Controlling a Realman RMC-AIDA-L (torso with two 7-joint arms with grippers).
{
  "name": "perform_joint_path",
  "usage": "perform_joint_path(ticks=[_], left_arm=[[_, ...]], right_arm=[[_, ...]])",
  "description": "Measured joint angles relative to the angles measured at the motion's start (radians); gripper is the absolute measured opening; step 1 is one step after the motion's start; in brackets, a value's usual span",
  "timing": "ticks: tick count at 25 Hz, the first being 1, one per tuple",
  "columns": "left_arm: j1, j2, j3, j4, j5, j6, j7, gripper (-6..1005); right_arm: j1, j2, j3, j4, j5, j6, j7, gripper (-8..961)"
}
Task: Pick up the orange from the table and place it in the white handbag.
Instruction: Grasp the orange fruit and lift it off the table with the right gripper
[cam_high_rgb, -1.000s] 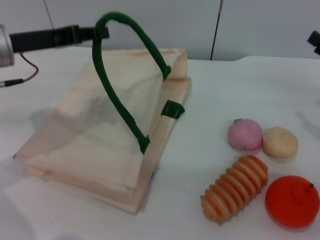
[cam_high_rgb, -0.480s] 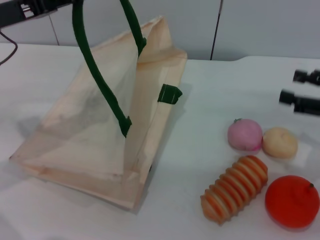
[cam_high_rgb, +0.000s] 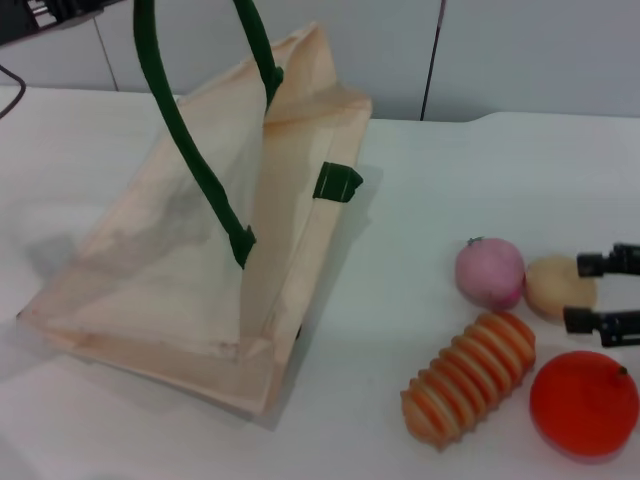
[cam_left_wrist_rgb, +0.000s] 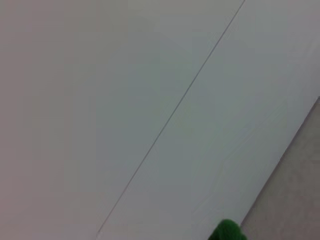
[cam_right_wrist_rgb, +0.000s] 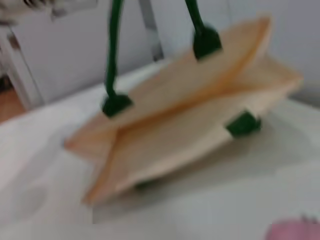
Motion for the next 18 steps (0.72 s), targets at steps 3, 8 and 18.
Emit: perform_joint_path(ticks=[3,8,18], left_arm=[[0.006,0.003,0.000,0.000,-0.027,0.012,-0.003,127],[0.014,0.005,0.000,0.000,-0.060,0.016,-0.012,129],[0.015,0.009,0.000,-0.001,-0.074,0.019,-0.016,134]], right_arm=[[0.004,0.023,0.036,-0.052,-0.110,0.014,0.035,879],[0.009,0.069,0.056,-0.151,-0.255,0.028,0.087,879],[0.020,0.098,0.057,-0.207,-0.402,0.079,0.133,879]])
